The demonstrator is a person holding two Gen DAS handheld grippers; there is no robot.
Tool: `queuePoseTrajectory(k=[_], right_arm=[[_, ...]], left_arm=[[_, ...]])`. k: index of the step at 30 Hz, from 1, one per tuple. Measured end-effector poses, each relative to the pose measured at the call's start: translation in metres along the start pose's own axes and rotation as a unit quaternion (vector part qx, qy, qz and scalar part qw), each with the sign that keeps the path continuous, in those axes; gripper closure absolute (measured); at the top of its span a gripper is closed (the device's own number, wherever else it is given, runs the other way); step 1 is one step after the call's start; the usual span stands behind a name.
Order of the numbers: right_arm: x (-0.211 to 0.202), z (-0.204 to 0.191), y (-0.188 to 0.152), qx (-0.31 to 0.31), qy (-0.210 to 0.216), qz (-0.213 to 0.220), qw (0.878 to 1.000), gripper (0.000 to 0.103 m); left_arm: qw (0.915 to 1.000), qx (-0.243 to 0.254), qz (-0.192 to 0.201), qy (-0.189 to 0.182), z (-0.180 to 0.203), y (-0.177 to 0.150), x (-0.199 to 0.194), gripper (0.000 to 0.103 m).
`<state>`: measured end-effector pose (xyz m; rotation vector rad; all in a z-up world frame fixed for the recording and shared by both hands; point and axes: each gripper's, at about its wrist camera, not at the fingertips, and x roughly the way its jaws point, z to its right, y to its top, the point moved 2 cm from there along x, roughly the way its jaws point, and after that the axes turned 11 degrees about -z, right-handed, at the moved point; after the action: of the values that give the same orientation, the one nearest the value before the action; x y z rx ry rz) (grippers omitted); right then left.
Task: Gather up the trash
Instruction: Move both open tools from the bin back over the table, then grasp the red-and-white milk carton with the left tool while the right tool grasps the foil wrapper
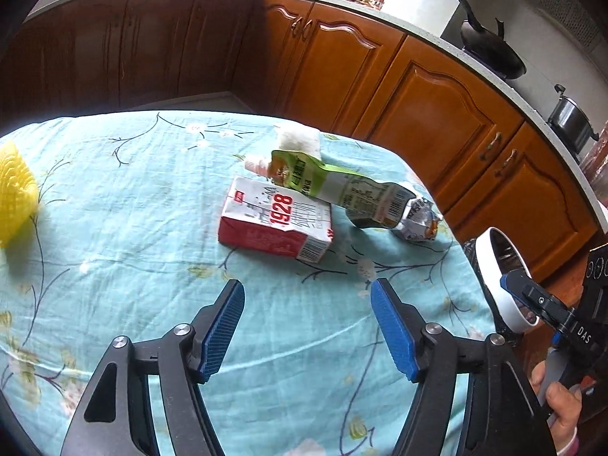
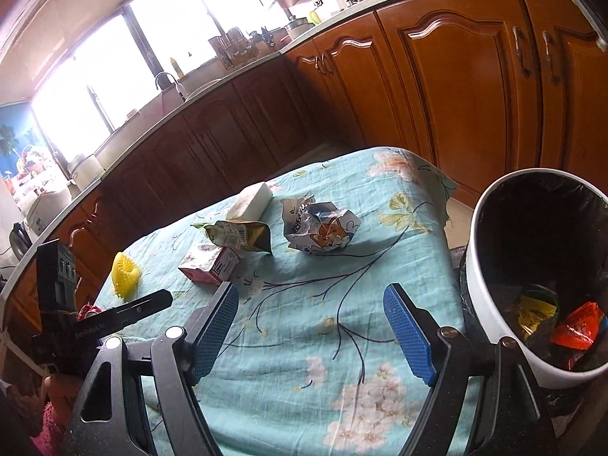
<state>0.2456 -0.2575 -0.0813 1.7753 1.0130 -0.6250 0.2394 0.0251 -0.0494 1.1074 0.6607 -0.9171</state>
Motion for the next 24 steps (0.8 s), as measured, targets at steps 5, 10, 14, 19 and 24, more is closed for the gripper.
queuePoseTrajectory(k=[5, 10, 14, 19, 24], right_arm=[[0.016, 0.001, 0.013, -0.006, -0.002, -0.01, 1.0, 0.023], [0.035, 0.008, 0.026, 0.006, 0.004, -0.02, 1.0, 0.023], [0.05, 0.011, 0.036, 0.015, 0.007, -0.027, 1.0, 0.023], [0.071, 0.018, 0.05, 0.029, 0.008, -0.039, 0.999, 0.023], [0.087, 0.019, 0.057, 0.029, 0.007, -0.052, 0.998, 0.032]], left_arm=[[0.9998, -0.008, -0.007, 0.015, -0.022, 0.023, 0.012, 0.028], [0.9998, -0.019, -0.001, -0.007, -0.038, 0.047, 0.025, 0.027], [0.9995, -0.003, -0.006, -0.031, -0.039, 0.055, 0.038, 0.027], [0.9978, 0.043, -0.013, -0.049, -0.023, 0.049, 0.048, 0.027], [0.9933, 0.063, -0.033, -0.091, -0.008, 0.029, 0.046, 0.027]])
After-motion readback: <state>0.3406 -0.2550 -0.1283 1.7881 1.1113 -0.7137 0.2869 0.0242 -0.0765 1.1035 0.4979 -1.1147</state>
